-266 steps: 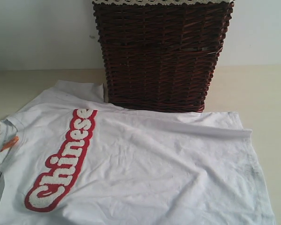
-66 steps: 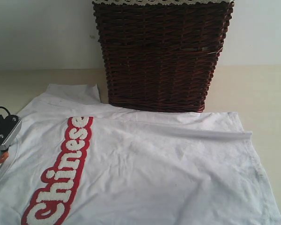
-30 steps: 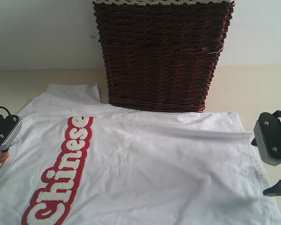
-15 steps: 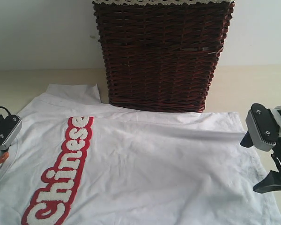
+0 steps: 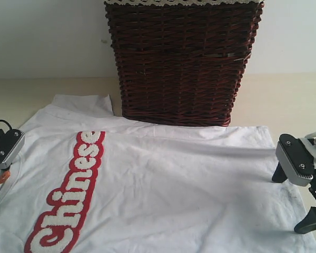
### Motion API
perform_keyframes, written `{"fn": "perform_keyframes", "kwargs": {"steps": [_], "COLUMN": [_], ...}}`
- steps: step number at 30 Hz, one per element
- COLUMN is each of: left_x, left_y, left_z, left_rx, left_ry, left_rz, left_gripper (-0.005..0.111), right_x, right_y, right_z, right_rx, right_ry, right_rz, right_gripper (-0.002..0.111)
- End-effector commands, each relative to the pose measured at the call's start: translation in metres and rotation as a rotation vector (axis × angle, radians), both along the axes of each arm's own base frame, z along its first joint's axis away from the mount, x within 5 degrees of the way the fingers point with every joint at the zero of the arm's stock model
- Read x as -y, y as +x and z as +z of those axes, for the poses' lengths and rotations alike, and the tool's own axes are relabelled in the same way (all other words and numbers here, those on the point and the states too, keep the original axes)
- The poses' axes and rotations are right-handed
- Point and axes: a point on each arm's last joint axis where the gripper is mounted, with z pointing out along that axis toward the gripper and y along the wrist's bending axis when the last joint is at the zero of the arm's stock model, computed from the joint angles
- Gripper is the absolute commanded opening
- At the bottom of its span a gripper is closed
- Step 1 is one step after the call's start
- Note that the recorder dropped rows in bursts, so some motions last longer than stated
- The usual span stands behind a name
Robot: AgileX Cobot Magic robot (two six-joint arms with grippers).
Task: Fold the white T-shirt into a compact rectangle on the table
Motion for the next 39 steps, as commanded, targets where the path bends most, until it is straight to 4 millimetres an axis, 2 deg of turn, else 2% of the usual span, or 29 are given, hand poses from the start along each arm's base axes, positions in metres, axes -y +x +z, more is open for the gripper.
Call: {"fn": "perform_keyframes", "kwargs": {"steps": [1, 6, 15, 24, 39], "left_x": [0.0, 0.0, 0.0, 0.0, 0.0], "left_y": [-0.001, -0.001, -0.001, -0.001, -0.001], "left_z": [-0.002, -0.002, -0.002, -0.002, -0.002], "left_rx": [-0.018, -0.018, -0.018, -0.018, -0.018], "left_ry": [-0.003, -0.003, -0.003, -0.003, -0.003], "left_rz": [0.001, 0.001, 0.001, 0.001, 0.001], "left_gripper": [0.104, 0.104, 0.104, 0.104, 0.104], "right_x": [0.001, 0.001, 0.001, 0.001, 0.005], "right_y": [0.001, 0.001, 0.003, 0.004, 0.003], "right_z": [-0.001, -0.001, 0.0, 0.023, -0.01], "right_rx": [0.006, 0.003, -0.018, 0.07, -0.004], "right_ry": [-0.018, -0.019, -0.019, -0.023, -0.069], "right_rz": [0.018, 0.01, -0.129, -0.132, -0.091], "right_gripper": [0.105, 0.105, 0.105, 0.105, 0.104]}}
